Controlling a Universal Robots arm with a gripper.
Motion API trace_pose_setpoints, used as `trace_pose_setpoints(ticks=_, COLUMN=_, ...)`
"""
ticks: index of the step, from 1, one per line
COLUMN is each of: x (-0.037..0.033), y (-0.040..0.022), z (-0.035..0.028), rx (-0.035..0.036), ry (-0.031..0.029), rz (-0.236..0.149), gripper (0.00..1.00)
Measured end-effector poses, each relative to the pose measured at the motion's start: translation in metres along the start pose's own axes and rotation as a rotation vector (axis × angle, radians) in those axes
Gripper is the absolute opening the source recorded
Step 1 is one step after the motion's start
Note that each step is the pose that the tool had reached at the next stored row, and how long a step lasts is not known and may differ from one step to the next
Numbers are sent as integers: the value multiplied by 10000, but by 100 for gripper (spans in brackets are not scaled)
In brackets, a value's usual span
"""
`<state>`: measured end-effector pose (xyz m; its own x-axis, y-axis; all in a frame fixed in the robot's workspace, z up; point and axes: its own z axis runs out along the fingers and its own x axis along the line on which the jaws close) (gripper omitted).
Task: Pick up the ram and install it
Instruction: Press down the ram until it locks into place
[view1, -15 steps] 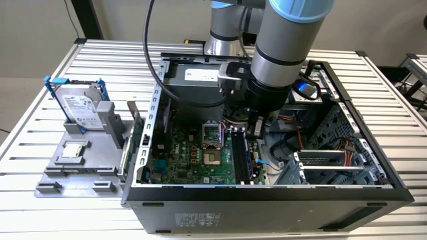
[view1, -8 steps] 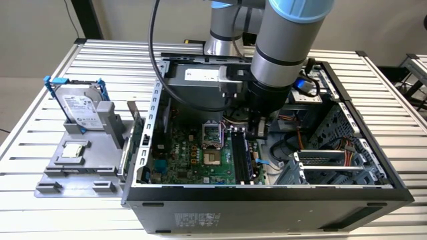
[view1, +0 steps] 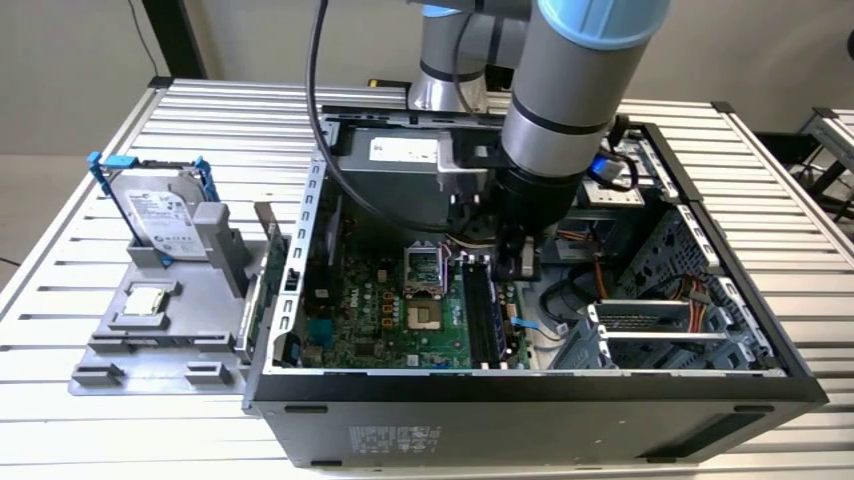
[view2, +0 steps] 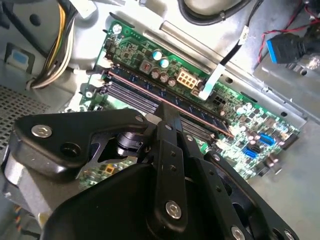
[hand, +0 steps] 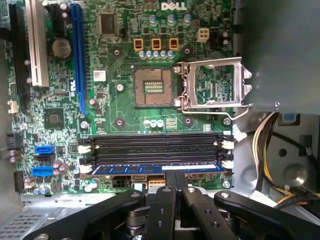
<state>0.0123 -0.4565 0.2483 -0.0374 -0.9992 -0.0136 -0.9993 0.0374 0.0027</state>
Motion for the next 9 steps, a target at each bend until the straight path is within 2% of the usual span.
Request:
trace_pose_setpoints(ticks=6, x=11, y=-1, z=11, rx=-11, ry=2, rz=-57, gripper=0)
trace_pose_setpoints(ticks=9, x=33, y=-2, z=39, rx=-14, ry=-2, rz=-58, gripper=0)
